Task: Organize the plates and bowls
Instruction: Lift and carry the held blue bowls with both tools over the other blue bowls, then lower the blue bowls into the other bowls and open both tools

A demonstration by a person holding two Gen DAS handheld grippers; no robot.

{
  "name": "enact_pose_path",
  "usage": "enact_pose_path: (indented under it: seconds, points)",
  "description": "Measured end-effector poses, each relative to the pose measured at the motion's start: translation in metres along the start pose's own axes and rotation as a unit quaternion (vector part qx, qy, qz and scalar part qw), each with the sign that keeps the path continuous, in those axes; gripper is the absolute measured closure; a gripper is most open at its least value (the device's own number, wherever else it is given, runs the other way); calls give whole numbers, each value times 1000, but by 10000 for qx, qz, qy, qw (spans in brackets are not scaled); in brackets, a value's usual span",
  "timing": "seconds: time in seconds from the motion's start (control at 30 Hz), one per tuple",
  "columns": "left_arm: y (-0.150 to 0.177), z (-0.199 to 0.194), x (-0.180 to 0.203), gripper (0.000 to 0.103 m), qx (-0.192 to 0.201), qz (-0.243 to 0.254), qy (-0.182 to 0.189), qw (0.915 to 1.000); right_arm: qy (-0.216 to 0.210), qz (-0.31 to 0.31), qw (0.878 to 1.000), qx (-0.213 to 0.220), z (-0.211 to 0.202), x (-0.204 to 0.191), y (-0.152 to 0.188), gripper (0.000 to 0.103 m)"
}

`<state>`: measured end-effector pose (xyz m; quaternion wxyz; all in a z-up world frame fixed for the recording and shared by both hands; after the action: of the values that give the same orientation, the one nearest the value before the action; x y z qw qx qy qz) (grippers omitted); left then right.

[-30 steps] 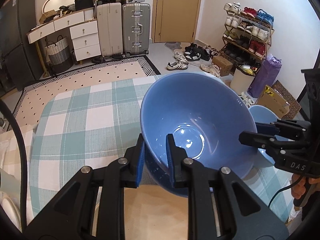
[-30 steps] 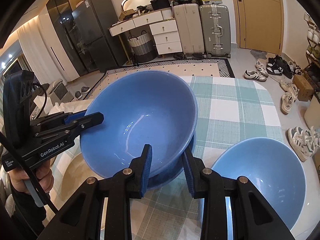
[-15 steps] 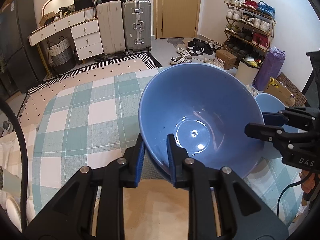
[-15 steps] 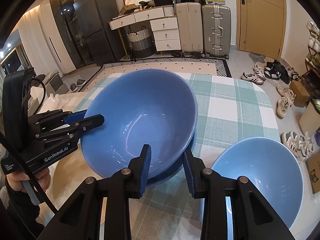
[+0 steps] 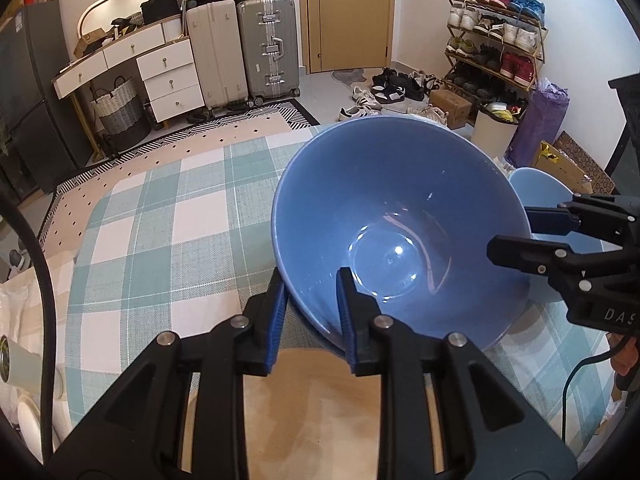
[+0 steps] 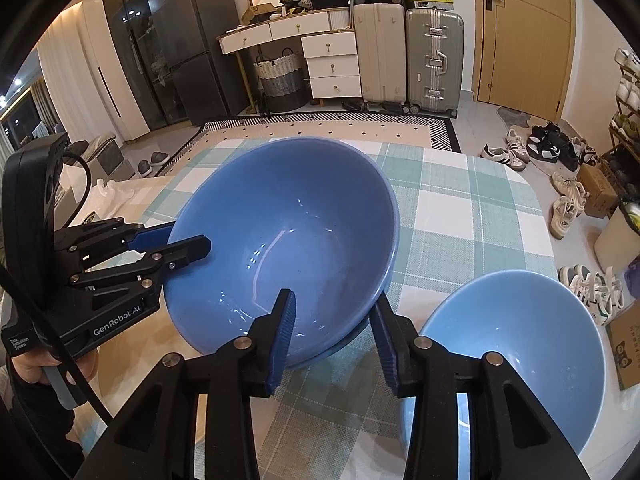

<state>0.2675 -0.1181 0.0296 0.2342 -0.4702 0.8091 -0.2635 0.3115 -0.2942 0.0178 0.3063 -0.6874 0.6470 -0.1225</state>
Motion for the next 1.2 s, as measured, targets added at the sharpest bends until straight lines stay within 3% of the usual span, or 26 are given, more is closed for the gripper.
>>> enact_pose_path:
  seconds: [0.5, 0.67, 0.8, 0.87, 0.93, 1.07, 1.17, 1.2]
  points:
    - [14, 9, -6, 79, -101, 45, 16, 9999, 29, -111, 9999, -19, 6, -5, 6, 56]
    - [16, 13, -8, 72, -127, 51, 49, 9999, 57, -46, 10000, 31, 4, -1, 5, 51]
    - [17, 12, -12, 53, -114, -136, 222, 9996, 26, 60, 9999, 84, -1, 5, 1, 43]
    - [17, 9, -16, 44, -78, -258, 279, 9992, -1, 103, 9999, 122, -4, 9, -1, 33]
    - [17, 5, -18, 27, -23, -378, 306, 9988, -42, 165, 9997, 167, -8, 11, -2, 27]
    - [16, -4, -25, 22, 142, -561, 473, 9972, -39, 223, 9995, 237, -14, 14, -3, 17]
    - [15, -13, -28, 1, 263, -698, 533, 9958, -68, 219, 9992, 340, -21, 15, -3, 16]
    - [16, -17, -27, 2, 328, -724, 554, 9953, -80, 224, 9989, 392, -25, 16, -3, 15]
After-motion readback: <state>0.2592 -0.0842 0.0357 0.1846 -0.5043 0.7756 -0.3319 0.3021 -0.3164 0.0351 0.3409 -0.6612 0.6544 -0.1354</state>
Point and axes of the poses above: each gripper's, at about its wrist camera, not at the fingertips, and z roughly the way its jaws point, x to its right, y to its underside, the point moved 2 cm from there along z, roughly the way its jaws point, and after that the axes turned 9 degrees about z, right-handed, at the moved point
